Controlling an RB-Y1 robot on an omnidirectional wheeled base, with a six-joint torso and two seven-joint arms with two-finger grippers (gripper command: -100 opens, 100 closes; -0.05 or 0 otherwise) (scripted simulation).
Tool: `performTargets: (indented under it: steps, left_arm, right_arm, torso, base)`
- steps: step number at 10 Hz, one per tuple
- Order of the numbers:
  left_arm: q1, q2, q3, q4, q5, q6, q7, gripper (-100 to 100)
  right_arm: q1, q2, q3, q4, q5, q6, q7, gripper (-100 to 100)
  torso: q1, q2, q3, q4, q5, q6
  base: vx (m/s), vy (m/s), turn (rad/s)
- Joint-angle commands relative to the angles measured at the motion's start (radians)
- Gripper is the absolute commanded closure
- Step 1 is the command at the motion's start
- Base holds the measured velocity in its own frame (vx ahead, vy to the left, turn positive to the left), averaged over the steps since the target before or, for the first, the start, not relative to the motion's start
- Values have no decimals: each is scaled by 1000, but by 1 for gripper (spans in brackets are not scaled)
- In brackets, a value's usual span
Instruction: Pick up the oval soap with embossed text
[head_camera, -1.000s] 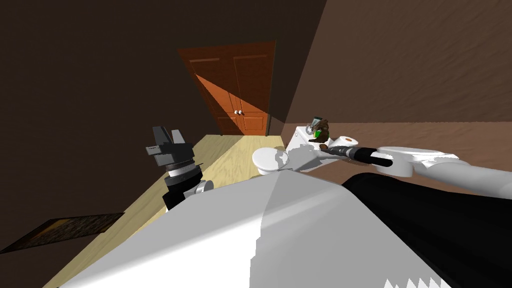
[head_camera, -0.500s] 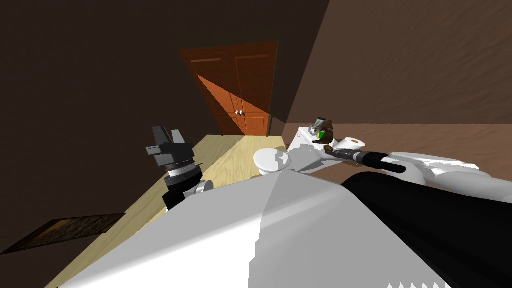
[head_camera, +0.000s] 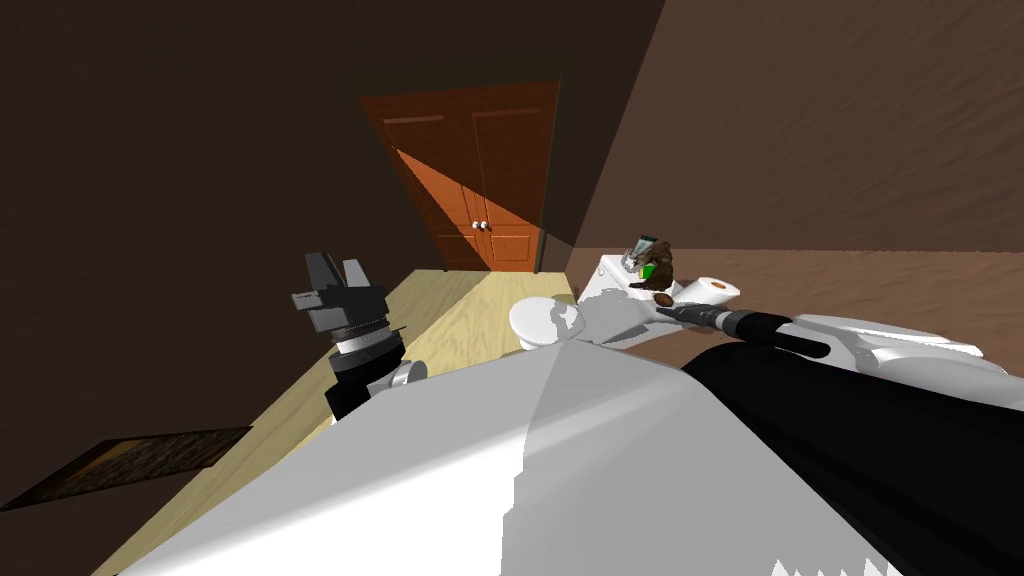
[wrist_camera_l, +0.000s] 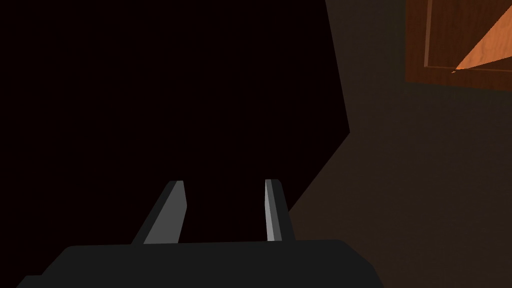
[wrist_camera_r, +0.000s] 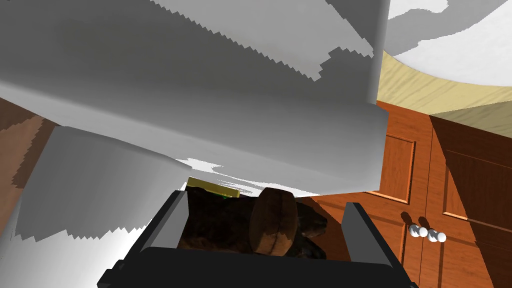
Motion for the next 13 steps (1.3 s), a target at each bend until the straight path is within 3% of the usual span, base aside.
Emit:
performTargets:
  steps: [1,2,6,7,8,10,13]
  left_arm:
    - [0,0,0,0,0,0,0,0]
    - [0,0,0,0,0,0,0,0]
    - [0,0,0,0,0,0,0,0]
    - [0,0,0,0,0,0,0,0]
    - [0,0,0,0,0,0,0,0]
    - [0,0,0,0,0,0,0,0]
    - [0,0,0,0,0,0,0,0]
  right_arm:
    - [0,0,0,0,0,0,0,-100]
    - [-1,0,0,2,0,-3,1,100]
    - [-1,0,0,2,0,-3,0,100]
    - [-1,0,0,2,0,-3,0,0]
    - [23,-31,-4,-48,-15,43,-16,100]
    - [36,-47,-6,-80,-23,69,-24,100]
    - [76,-94,-12,-169,-47,146,-49,100]
  torso:
    - [0,0,0,0,0,0]
    - [-1,1,0,0,0,0]
    - [-2,2,1,0,-1,0]
    - [-2,2,1,0,-1,0]
    - [-2,2,1,0,-1,0]
    - [-4,4,3,1,1,-1]
    - [-2,4,2,1,2,-1]
  base:
    - [13,8,-2]
    - [0,0,0]
    - [0,0,0]
    - [0,0,0]
    - [-29,-39,-23]
    - [-53,-44,-1]
    - [-34,-28,-15]
